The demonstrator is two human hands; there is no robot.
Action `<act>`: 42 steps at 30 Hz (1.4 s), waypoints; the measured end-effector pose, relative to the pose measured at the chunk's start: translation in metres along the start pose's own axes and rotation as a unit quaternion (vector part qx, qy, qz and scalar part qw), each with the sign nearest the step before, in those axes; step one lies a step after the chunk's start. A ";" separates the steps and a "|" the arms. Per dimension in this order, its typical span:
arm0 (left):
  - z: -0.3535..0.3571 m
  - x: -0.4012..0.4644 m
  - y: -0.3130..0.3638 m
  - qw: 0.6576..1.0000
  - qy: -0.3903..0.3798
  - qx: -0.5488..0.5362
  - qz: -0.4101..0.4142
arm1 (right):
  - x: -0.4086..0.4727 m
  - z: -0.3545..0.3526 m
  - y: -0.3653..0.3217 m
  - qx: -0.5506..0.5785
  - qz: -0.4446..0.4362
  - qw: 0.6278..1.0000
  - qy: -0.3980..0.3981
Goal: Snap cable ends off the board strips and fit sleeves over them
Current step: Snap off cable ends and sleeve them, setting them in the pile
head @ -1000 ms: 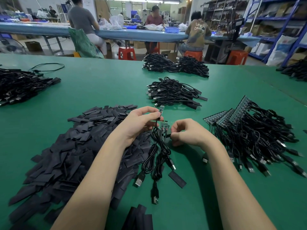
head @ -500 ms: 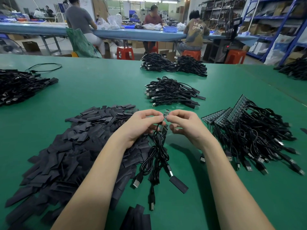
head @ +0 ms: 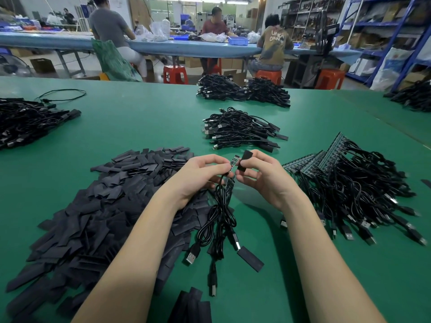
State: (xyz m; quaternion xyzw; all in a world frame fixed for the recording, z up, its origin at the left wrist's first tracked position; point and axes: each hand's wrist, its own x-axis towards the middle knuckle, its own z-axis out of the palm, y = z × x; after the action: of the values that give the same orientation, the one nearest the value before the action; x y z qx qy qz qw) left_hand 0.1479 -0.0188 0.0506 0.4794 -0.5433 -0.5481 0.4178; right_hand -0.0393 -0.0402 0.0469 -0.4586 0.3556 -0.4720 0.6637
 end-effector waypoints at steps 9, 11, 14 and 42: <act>0.001 0.000 0.000 0.999 -0.023 -0.023 -0.004 | 0.000 -0.006 -0.001 0.046 -0.018 0.998 0.033; 0.001 0.000 0.000 0.999 -0.026 -0.027 -0.005 | -0.001 -0.005 -0.002 0.091 -0.028 0.995 0.031; 0.000 -0.001 0.000 0.999 -0.032 -0.030 -0.006 | -0.003 -0.002 -0.002 0.114 -0.038 0.992 0.025; -0.001 -0.002 -0.001 0.997 -0.062 -0.054 -0.001 | -0.007 0.010 -0.001 0.037 -0.045 0.998 0.011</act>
State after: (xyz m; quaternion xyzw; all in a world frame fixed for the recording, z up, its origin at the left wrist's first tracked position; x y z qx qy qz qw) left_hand 0.1499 -0.0167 0.0495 0.4218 -0.5374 -0.6055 0.4082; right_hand -0.0327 -0.0311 0.0510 -0.4439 0.3244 -0.5191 0.6544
